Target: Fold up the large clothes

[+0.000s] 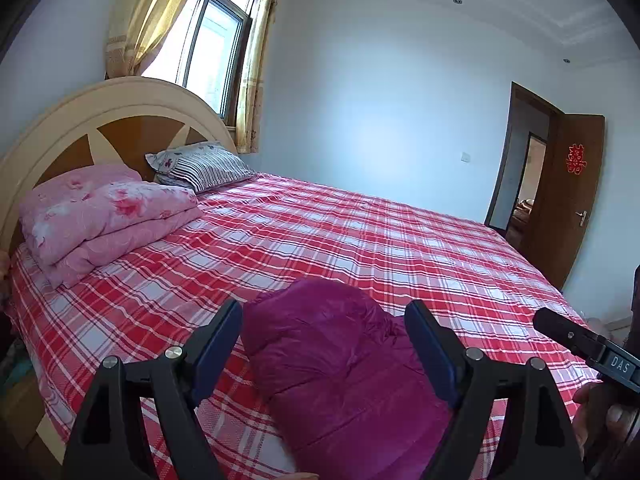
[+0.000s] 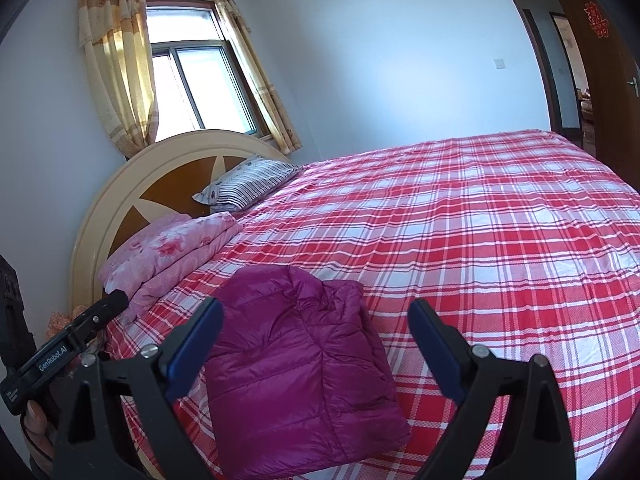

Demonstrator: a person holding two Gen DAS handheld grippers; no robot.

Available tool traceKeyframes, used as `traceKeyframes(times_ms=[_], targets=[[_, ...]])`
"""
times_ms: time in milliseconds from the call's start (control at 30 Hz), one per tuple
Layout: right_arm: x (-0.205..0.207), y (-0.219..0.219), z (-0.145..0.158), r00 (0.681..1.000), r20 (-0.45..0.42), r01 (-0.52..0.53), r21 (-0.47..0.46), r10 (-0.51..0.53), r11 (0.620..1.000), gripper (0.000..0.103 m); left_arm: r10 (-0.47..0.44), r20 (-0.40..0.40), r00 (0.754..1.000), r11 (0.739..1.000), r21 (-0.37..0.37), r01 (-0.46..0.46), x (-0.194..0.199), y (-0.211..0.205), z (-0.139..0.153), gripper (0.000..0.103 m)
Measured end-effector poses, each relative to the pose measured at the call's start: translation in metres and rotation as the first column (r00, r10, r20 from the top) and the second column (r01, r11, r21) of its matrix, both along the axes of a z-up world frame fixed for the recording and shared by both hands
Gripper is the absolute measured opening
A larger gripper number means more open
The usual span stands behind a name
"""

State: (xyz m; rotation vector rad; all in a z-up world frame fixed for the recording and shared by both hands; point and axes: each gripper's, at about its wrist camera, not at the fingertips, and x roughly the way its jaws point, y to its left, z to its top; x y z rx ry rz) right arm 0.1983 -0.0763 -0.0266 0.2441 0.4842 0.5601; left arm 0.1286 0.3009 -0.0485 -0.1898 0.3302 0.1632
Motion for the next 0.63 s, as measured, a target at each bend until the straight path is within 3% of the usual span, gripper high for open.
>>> traceKeyframes(times_ms=[233,633], targets=[[-0.0055,0.0050,0.0049,1.000,0.019,-0.014,-0.006,0.014,1.000,0.097,0.019,0.014,1.000,1.000,0.019,-0.019,-0.0024,0.0013,0.0023,0.091],[-0.0048,0.0084,0.0017,1.000,0.013,-0.016,-0.016,0.016,1.000,0.098,0.033,0.031,0.999,0.998,0.045,-0.035,-0.0032,0.0010,-0.0005,0.092]])
